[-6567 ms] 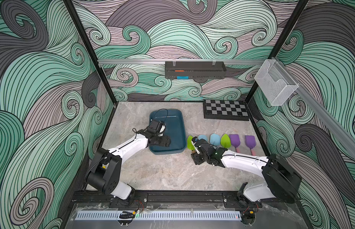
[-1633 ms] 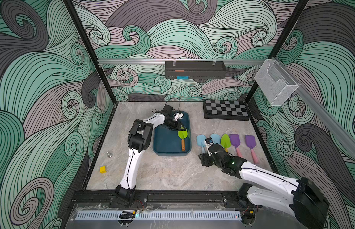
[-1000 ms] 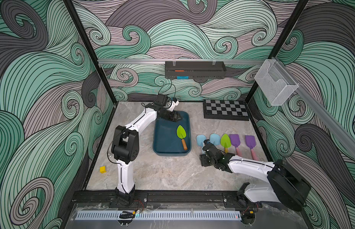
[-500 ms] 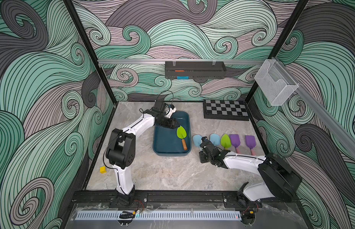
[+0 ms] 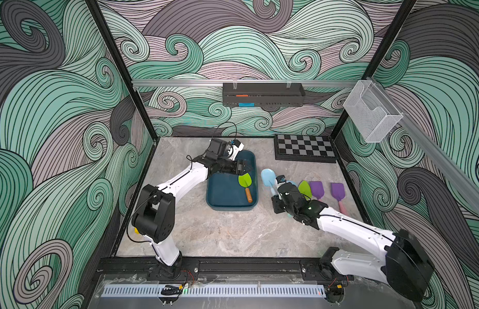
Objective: Put the shovel into the storage box
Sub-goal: Pick up the shovel from the center of the board, then place the shovel in the storage box.
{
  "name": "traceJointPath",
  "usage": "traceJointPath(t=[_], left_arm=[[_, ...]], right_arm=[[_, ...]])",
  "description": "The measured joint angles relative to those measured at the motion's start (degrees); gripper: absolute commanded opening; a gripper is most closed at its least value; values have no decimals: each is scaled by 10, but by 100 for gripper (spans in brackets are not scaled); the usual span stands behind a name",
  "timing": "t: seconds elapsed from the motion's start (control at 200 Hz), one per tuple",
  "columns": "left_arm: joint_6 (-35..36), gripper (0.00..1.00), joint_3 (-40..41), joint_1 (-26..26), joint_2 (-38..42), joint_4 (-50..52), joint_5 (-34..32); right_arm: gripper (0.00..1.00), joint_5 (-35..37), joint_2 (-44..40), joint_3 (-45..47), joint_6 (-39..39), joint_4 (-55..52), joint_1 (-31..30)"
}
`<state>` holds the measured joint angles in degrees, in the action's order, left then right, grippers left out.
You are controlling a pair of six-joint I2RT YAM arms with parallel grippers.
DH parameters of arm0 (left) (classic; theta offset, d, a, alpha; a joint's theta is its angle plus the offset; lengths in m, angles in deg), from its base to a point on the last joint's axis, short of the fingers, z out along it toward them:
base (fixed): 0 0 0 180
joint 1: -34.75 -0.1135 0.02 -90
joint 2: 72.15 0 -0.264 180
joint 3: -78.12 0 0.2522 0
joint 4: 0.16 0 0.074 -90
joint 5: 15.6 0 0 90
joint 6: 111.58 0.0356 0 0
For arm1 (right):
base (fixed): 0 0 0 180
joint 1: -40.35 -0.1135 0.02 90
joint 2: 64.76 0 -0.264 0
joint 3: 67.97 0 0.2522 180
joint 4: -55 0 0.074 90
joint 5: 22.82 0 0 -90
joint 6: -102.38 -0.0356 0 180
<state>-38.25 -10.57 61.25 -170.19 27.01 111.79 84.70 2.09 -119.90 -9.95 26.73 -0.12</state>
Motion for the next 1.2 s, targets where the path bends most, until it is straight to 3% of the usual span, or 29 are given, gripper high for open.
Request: traceJointPath(t=[0.35, 0.465, 0.62, 0.831, 0.846, 0.891, 1.026, 1.201], left_arm=[[-44, 53, 1, 40, -10, -49, 5], [-53, 39, 1, 48, -17, -55, 3], [-70, 2, 1, 48, -29, -56, -4], [-94, 0, 0, 55, -31, -66, -3], [-94, 0, 0, 55, -31, -66, -3], [-94, 0, 0, 55, -31, -66, -3], [-85, 0, 0, 56, -31, -66, -3], [-60, 0, -11, 43, -31, -37, -1]], right_arm=[[0, -26, -15, -31, 12, -3, -26], [0, -27, -9, -33, 12, 0, -37], [0, -23, -9, -34, 11, 0, -40], [0, -13, 6, -33, 9, -3, -43], [4, -12, 6, -34, 9, -2, -43], [32, -12, 6, -33, 9, -2, -43], [58, -19, 5, -34, 22, 13, -51], [61, -27, -23, -33, 32, 32, -59]])
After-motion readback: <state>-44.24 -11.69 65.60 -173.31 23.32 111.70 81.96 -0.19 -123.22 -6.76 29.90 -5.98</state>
